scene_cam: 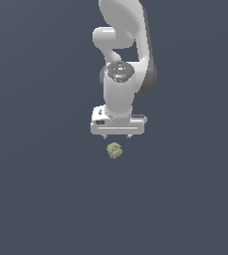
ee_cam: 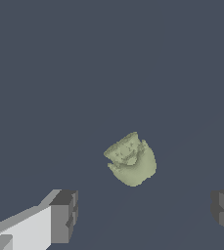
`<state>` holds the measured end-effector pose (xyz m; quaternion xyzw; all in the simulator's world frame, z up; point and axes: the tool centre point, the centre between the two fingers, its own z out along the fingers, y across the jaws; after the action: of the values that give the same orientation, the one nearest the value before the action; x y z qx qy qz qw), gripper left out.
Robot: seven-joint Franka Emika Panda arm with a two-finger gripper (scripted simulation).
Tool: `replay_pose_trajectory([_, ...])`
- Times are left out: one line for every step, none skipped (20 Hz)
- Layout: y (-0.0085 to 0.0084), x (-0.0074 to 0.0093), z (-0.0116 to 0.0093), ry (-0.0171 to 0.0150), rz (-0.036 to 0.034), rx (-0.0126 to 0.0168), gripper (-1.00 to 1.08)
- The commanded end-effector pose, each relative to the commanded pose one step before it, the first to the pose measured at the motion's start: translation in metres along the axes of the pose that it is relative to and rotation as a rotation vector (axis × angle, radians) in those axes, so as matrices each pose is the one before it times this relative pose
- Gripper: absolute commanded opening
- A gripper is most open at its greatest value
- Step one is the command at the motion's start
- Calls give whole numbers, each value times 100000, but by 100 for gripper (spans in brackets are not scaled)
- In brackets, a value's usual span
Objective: Pick up the object and move it to a goal position.
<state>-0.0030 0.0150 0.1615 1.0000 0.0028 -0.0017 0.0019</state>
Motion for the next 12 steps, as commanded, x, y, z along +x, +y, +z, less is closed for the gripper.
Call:
replay_pose_trajectory([1, 0, 0, 0, 0, 0, 100])
replay_pose_trajectory([-21, -13, 8, -36, -148, -25, 100])
replay_pose_trajectory([-57, -38, 26, -109, -428, -70, 100])
replay_pose_trajectory([-101, -63, 44, -185, -717, -118, 100])
replay_pose_trajectory([-138, -88, 57, -259, -987, -165, 100])
replay_pose_trajectory([-179, -111, 68, -331, -1223, -210, 100])
replay_pose_trajectory([-175, -105, 57, -318, -1116, -201, 100])
replay_pose_trajectory([-151, -87, 39, -270, -875, -170, 100])
replay_pose_trajectory([-123, -70, 21, -218, -626, -137, 100])
replay_pose_trajectory([-96, -51, 4, -164, -373, -102, 100])
replay_pose_trajectory([-53, -30, -14, -90, -90, -54, 100])
replay_pose_trajectory([-10, -3, -15, -15, 119, -7, 100])
